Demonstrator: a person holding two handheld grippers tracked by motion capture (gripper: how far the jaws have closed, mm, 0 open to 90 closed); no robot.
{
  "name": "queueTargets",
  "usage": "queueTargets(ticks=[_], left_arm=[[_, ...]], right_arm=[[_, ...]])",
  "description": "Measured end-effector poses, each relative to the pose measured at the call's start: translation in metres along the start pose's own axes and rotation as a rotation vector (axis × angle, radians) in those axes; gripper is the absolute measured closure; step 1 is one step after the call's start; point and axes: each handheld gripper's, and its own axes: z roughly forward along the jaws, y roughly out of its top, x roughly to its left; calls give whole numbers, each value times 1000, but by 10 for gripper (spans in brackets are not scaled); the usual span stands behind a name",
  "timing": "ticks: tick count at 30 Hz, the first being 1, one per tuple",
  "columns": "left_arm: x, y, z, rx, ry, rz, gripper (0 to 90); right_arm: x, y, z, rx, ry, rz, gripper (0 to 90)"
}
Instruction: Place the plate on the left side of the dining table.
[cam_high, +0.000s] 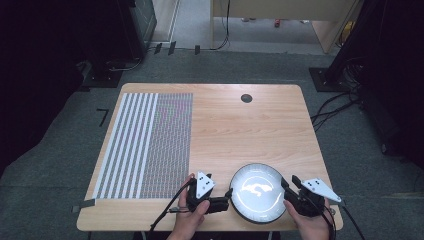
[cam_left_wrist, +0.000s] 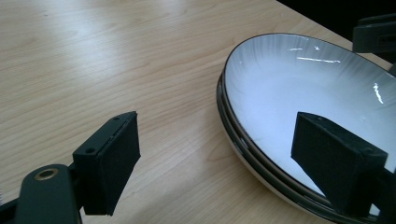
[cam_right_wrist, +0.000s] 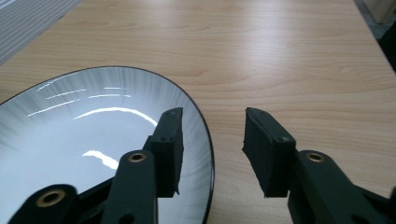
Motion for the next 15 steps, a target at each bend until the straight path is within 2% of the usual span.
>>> queueTargets(ticks=[2, 4, 7, 12, 13, 15], left_arm=[[-1, 1, 1, 3, -6, 5, 154], [-5, 3, 4, 15, -27, 7, 154], [-7, 4, 5, 7, -62, -1, 154], [-12, 4, 10, 26, -55, 1, 175], [-13, 4, 11, 30, -43, 0, 216], [-14, 3, 13, 44, -52, -6, 266]], right_arm=[[1, 0, 0, 5, 16, -1, 606], [1, 0, 1, 13, 32, -1, 624], [3, -1, 2, 19, 39, -9, 667], [2, -2, 1, 17, 40, 3, 704], [2, -2, 2, 21, 40, 2, 707], [1, -3, 2, 38, 40, 24, 727]])
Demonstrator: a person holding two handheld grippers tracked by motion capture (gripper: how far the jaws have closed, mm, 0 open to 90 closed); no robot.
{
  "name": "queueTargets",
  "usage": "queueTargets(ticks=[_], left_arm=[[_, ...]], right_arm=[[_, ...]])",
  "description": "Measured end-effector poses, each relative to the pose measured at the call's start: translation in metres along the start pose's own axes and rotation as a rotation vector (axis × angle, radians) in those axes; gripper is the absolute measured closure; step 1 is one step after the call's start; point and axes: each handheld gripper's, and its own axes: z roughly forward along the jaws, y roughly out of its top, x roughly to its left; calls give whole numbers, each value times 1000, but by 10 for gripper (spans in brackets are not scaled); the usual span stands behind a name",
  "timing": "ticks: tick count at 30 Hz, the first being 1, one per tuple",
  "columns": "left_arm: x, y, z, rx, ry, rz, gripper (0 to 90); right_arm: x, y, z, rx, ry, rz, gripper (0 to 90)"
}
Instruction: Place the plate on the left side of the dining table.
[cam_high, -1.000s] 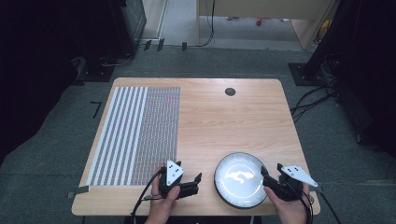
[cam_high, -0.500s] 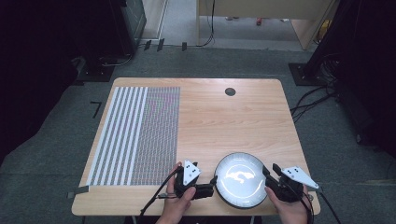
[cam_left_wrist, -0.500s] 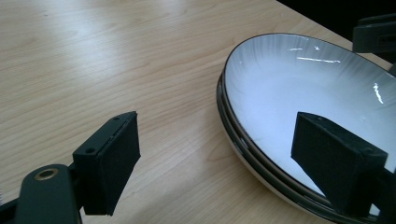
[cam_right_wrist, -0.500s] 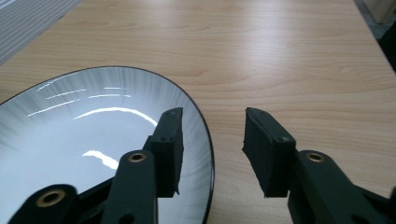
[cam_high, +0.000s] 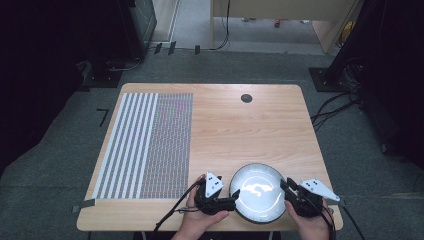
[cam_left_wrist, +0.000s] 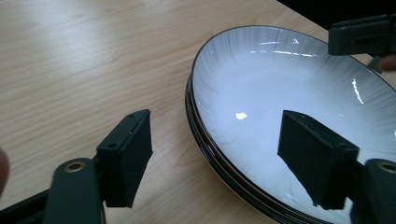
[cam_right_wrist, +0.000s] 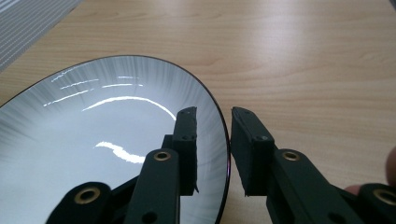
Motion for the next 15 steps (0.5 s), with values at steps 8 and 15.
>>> queueTargets(ticks=[8, 15], left_arm=[[0, -3, 3, 43, -30, 0, 528], [3, -3, 4, 64, -60, -7, 653]], right_arm=[[-2, 1, -2, 41, -23, 53, 844], [-3, 1, -2, 61, -21, 82, 851]])
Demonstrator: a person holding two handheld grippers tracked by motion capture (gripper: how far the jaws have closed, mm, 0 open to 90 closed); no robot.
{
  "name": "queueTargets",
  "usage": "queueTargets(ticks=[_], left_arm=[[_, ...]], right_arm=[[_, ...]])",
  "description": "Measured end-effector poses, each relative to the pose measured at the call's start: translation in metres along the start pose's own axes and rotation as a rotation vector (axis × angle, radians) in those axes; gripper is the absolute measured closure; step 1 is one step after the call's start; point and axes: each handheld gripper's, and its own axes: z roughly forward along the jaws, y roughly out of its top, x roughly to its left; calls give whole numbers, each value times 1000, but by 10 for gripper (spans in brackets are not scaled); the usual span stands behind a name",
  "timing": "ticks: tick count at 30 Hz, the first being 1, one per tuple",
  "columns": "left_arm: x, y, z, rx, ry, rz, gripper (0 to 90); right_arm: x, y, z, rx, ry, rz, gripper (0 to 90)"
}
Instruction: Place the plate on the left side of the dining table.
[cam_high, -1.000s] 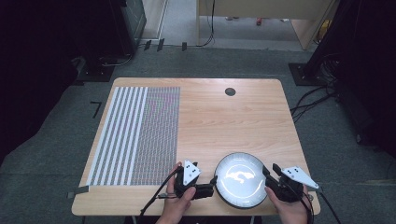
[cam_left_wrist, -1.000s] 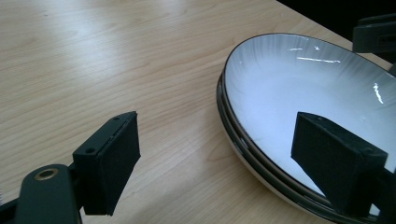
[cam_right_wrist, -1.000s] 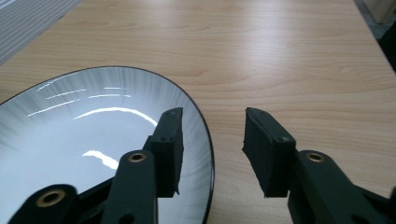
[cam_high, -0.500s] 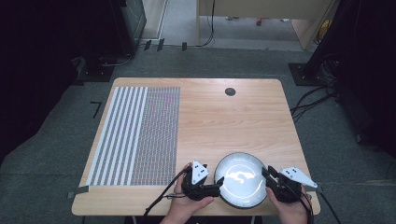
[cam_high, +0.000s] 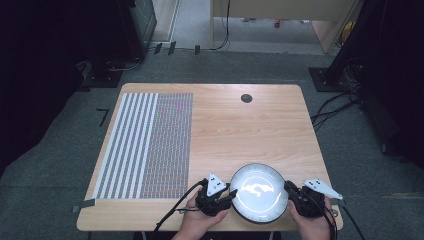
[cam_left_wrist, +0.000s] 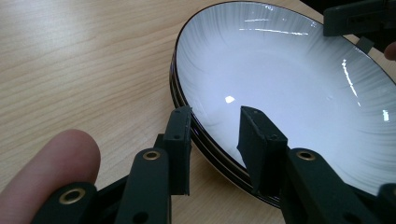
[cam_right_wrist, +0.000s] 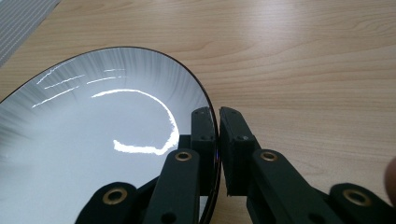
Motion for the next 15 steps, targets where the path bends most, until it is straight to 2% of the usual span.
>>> queueTargets(ticks=[9, 15], left_arm=[[2, 0, 0, 12, -18, -5, 650], [2, -1, 0, 20, -25, 0, 618]], right_arm=[[6, -3, 7, 27, -38, -10, 823], [4, -1, 4, -2, -29, 29, 863]])
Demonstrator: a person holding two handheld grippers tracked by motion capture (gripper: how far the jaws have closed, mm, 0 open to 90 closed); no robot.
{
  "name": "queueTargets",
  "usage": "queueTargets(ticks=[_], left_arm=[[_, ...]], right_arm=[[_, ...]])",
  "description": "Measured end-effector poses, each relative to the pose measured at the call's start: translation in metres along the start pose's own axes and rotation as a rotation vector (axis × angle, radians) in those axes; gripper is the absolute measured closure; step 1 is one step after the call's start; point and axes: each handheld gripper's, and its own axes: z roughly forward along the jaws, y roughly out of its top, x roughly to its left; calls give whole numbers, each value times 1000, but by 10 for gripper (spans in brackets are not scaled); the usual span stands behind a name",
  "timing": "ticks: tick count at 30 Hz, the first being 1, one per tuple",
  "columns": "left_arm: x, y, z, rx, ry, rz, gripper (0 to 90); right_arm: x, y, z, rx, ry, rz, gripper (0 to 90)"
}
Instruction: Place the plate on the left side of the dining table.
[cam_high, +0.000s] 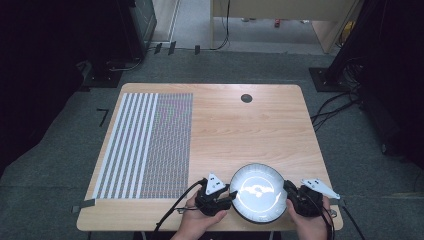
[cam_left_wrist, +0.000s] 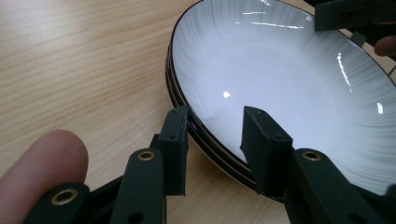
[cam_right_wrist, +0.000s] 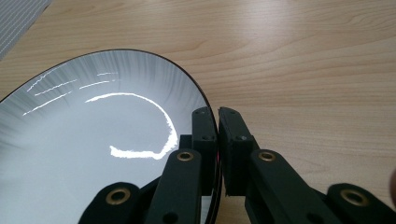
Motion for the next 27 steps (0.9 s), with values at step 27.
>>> queueTargets(ticks=[27], left_arm=[[4, 0, -6, -18, 5, -9, 591]], right_arm=[[-5, 0, -2, 4, 31, 42, 876]])
